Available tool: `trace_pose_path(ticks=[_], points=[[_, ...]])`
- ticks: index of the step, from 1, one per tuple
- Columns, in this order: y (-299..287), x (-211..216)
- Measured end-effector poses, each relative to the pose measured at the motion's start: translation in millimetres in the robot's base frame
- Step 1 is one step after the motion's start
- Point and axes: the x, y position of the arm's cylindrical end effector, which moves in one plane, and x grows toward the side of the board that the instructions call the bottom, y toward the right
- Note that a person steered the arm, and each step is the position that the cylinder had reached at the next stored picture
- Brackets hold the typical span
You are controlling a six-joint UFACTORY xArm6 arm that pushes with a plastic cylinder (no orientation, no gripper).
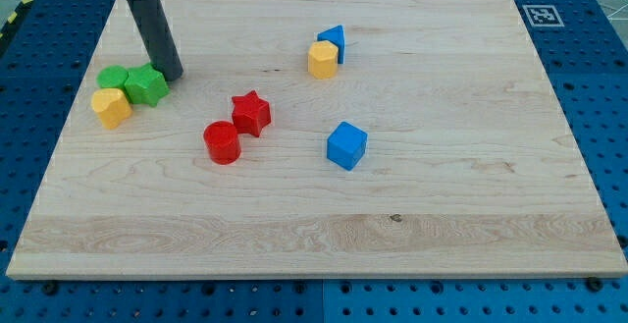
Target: Push yellow hexagon closer to red star
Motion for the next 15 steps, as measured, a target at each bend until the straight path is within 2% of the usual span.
trace_pose_path(ticks=[4,5,9,11,13,15], points=[[19.9,34.5],[45.7,21.9],[255.5,9.5],[239.8,-33.5],[207.6,-27.9],[165.0,2.6]])
